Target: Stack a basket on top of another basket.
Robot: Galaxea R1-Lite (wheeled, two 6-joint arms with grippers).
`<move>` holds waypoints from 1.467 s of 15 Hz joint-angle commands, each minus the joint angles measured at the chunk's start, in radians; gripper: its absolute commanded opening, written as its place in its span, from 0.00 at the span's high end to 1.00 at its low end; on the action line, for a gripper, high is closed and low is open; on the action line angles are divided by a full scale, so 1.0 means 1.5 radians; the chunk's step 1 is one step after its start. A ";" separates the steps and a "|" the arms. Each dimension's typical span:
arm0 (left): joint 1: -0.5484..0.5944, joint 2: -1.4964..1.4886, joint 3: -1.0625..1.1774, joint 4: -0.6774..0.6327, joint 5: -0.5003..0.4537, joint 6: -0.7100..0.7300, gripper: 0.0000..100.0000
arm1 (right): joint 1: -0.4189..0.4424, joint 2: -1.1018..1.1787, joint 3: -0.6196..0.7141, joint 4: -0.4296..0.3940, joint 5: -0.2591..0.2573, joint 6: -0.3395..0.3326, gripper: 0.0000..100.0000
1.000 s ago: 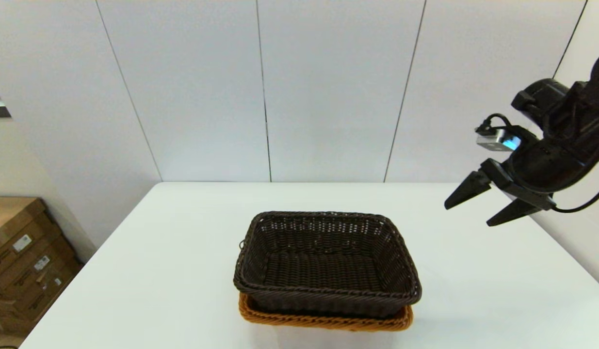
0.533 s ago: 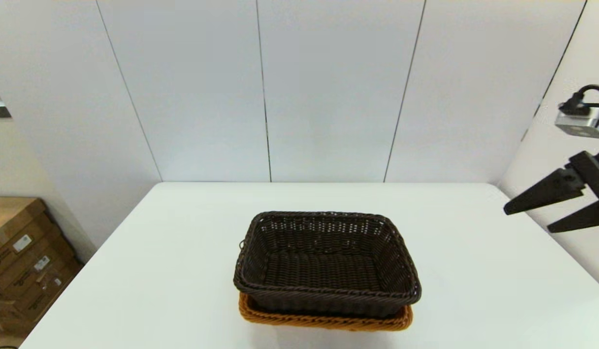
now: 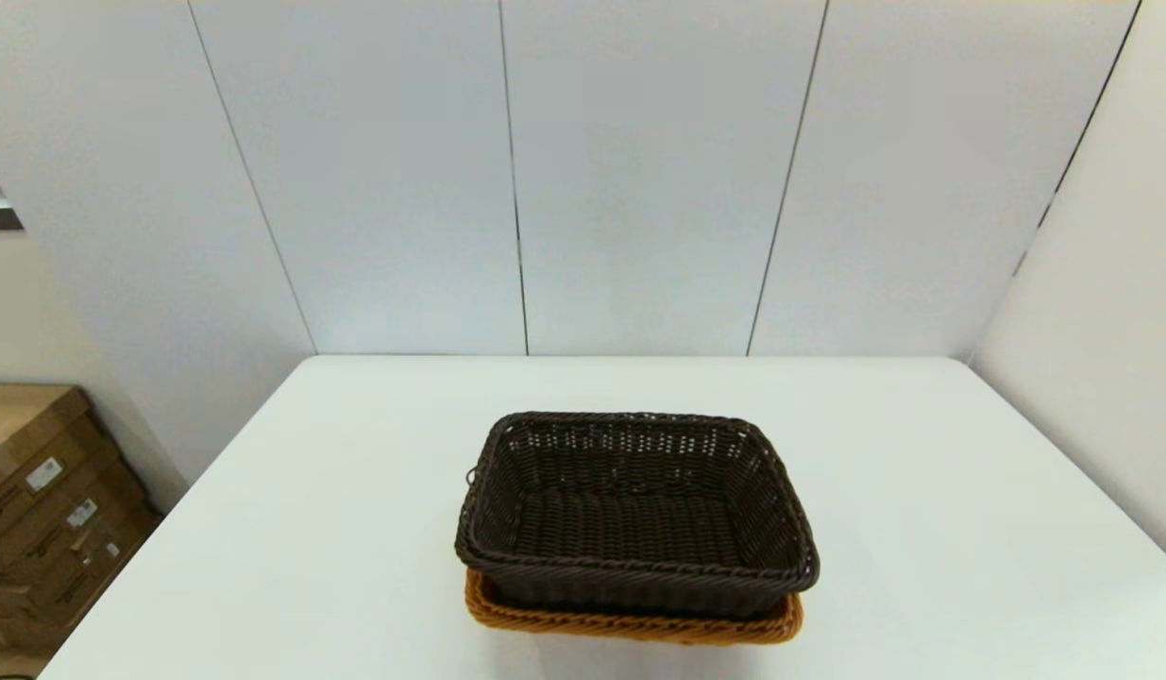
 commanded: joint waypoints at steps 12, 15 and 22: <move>0.000 -0.001 0.000 0.000 0.000 -0.001 0.00 | 0.029 -0.482 0.288 0.005 -0.005 0.037 0.00; 0.000 -0.001 0.000 0.000 0.000 -0.001 0.00 | 0.063 -0.529 0.312 0.003 -0.029 0.065 0.00; 0.000 -0.001 0.000 0.000 0.000 -0.001 0.00 | 0.051 -0.626 0.376 -0.038 -0.085 0.057 0.00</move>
